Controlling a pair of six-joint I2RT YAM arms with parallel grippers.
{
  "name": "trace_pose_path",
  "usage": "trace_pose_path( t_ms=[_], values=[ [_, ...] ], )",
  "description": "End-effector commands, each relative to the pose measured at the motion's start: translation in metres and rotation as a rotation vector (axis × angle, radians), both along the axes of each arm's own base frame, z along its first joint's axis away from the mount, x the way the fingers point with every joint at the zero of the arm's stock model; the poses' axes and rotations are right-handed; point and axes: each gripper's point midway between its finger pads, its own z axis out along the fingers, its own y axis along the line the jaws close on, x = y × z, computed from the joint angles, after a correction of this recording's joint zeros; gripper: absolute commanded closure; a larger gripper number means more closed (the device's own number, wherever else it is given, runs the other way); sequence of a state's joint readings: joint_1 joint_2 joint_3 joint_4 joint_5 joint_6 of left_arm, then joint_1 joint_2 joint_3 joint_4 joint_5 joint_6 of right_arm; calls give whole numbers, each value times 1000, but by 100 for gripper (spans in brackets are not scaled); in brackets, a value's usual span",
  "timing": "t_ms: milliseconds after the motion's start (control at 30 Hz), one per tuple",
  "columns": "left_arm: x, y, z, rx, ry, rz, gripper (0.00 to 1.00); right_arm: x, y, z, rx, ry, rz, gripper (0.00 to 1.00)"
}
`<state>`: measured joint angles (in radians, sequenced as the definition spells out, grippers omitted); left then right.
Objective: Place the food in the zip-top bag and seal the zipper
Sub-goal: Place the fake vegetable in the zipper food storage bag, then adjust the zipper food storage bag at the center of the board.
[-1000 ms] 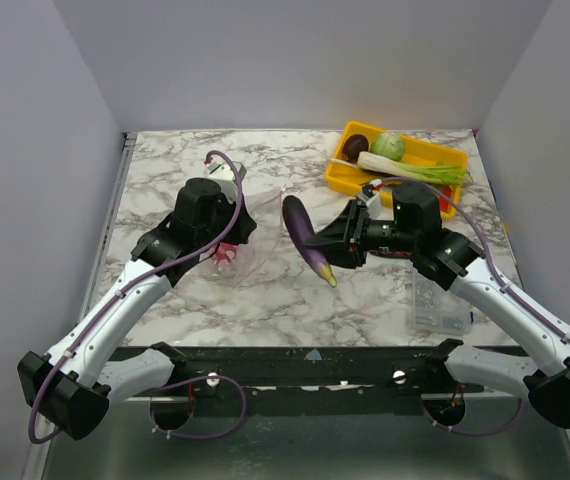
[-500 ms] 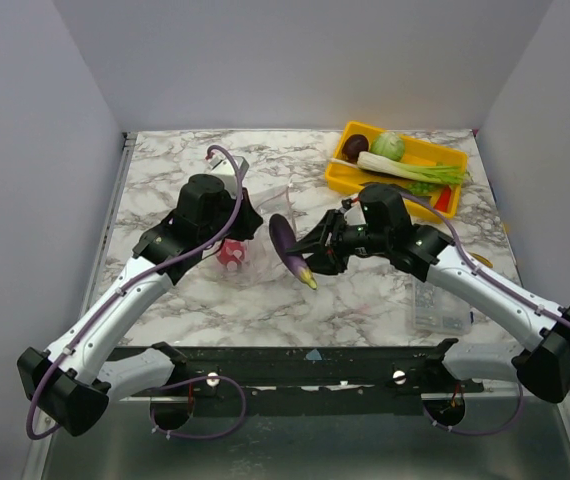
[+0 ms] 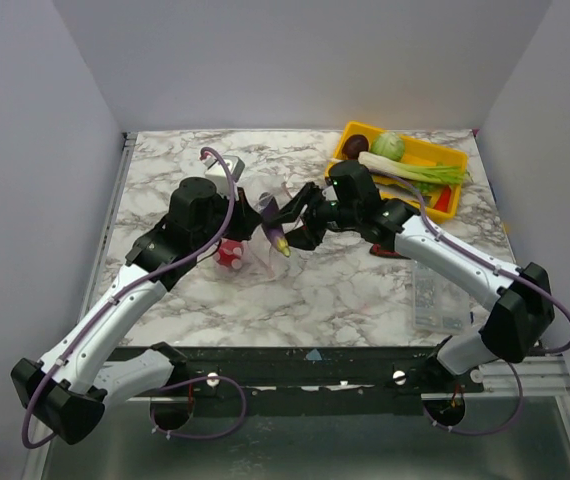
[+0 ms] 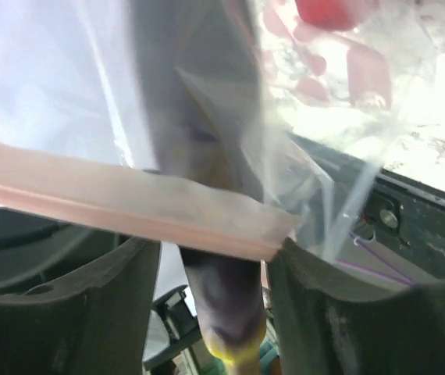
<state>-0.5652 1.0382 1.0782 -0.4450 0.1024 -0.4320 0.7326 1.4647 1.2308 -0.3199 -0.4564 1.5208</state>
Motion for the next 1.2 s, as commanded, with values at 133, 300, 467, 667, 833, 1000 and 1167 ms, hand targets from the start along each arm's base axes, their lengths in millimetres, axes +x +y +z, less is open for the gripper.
trace_pose_path(
  t_ms=[133,300,467,667,833,1000,1167],
  values=[
    [-8,-2,13,-33,-55,-38,100,5,5,-9,-164,-132,88,23],
    [-9,-2,12,-29,-57,-40,100,0,-9,-6,-215,-199,91,19],
    [-9,-2,11,-24,-56,-42,100,5,-33,-11,-384,-323,116,20],
    [-9,-2,10,-21,-50,-45,100,16,-52,2,-530,-504,133,23],
    [-8,-4,16,-31,-55,-57,100,28,-40,-11,-578,-599,137,27],
    [4,8,45,-29,-84,35,100,65,-16,1,-695,-803,87,75],
    [7,36,94,-61,-161,186,100,68,20,63,-699,-1141,82,99]
  ],
)
